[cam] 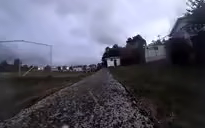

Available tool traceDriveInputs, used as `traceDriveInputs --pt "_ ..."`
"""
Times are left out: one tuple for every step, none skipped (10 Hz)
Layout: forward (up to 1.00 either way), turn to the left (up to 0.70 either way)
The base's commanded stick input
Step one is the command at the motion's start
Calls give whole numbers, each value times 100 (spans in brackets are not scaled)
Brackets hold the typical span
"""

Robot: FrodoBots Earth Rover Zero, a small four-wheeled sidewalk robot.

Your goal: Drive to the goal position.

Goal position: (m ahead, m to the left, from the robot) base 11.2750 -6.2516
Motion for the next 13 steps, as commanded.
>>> traceDriveInputs --pt "60 0" --pt "60 0" --pt "60 0" --pt "60 0" --pt "60 0" --pt "60 0" --pt "60 0" --pt "60 0" --pt "60 0" --pt "60 0" --pt "60 0" --pt "60 0" --pt "60 0"
